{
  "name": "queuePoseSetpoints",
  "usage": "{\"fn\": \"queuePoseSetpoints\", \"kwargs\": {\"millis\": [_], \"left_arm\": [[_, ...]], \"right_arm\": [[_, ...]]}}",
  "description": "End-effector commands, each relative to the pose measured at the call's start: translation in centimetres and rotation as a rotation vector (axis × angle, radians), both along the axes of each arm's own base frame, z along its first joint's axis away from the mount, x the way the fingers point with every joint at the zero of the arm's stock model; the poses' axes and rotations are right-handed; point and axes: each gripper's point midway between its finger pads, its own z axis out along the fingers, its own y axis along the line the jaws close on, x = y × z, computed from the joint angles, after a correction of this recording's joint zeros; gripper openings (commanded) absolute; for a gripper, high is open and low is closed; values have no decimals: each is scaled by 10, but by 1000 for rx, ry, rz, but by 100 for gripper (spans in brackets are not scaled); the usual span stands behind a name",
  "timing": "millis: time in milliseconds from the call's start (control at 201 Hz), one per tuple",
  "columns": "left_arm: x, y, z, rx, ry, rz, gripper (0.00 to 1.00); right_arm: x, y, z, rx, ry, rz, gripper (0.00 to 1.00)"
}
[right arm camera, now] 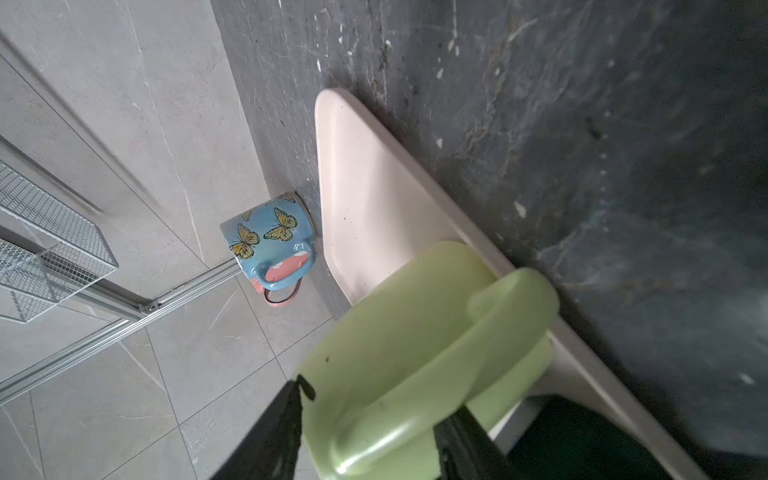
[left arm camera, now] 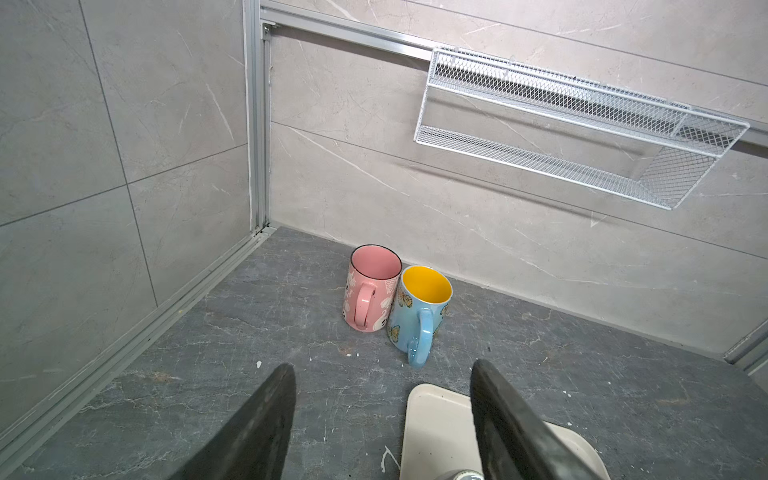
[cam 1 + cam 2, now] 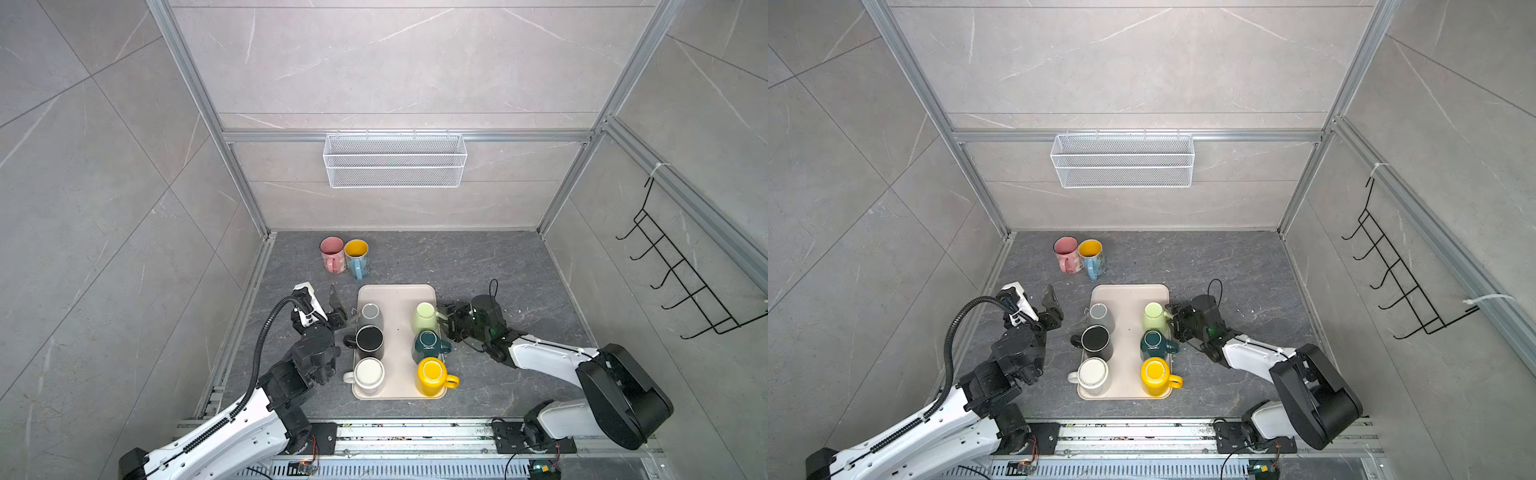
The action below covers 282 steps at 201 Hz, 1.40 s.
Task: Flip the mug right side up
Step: 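Move the right gripper to the upside-down light green mug and grasp its handle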
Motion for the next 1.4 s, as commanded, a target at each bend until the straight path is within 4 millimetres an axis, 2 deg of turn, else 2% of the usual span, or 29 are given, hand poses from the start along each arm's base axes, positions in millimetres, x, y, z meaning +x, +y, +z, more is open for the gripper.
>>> {"fn": "queuePoseSetpoints", "kwargs": {"millis": [0,249,418,867,1399], "left_arm": [[-1,8,6,-39,-20,39,69],[-1,10,5,-39,-18,44,69],[-1,11,5,-39,-18,46,69],[0,11,3,-36,-14,48,69],[1,12,3,-39,-13,47,69]], "right_arm": [[4,0,-1,16,-8,-11,48],[7,0,-5,11,-2,-7,44],[10,0,-8,14,-1,-11,37],[16,4,-16,31,12,-9,33],[33,1,-11,38,-7,-44,34]]}}
